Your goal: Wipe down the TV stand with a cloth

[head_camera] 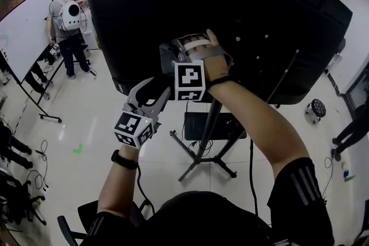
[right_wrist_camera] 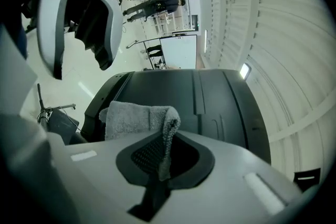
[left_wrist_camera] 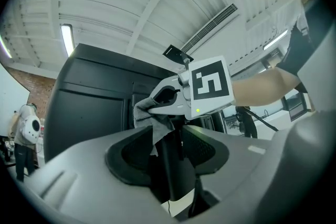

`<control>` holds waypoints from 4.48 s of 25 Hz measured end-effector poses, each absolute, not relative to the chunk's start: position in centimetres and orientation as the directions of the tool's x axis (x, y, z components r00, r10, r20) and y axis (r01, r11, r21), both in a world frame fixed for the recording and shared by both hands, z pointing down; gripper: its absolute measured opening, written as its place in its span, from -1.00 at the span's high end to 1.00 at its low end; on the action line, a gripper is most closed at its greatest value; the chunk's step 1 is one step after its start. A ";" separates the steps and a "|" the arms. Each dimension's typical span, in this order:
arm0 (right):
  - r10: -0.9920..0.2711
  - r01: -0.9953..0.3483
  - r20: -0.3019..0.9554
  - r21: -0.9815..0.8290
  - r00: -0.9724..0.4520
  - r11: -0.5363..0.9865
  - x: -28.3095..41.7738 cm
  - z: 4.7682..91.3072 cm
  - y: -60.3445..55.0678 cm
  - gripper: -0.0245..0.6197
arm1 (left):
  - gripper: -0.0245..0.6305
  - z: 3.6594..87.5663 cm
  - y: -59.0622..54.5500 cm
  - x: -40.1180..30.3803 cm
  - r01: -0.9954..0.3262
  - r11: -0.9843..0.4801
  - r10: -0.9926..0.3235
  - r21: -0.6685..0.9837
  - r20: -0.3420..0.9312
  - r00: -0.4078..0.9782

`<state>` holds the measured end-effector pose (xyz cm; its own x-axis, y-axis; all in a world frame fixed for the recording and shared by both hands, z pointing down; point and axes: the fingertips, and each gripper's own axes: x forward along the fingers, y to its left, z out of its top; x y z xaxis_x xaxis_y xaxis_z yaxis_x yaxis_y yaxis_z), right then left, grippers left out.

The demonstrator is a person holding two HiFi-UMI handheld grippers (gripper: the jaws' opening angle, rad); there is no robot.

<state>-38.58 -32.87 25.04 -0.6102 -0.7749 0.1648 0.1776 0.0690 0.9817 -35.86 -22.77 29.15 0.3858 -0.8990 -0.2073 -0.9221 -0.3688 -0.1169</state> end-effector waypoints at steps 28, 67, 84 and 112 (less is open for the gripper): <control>-0.657 -0.266 -0.029 0.927 -0.753 0.264 -25.6 17.9 -29.7 0.87 | 0.33 24.9 -24.1 -26.4 -0.851 -0.494 -0.808 -0.180 -0.266 0.525; -0.449 -0.281 0.026 0.747 -0.893 0.603 -16.5 23.5 -34.3 0.86 | 0.32 29.0 -25.7 -17.8 -0.937 -0.289 -0.936 -0.199 -0.148 0.320; -0.426 -0.255 0.096 0.677 -0.900 0.691 -17.1 32.4 -33.5 0.86 | 0.32 36.7 -25.7 -17.8 -0.946 -0.310 -0.947 -0.096 -0.053 0.316; -0.524 -0.305 0.386 0.501 -0.759 0.810 -16.1 60.1 -33.1 0.86 | 0.32 58.7 -27.9 -17.1 -0.854 -0.513 -0.829 0.081 0.209 0.518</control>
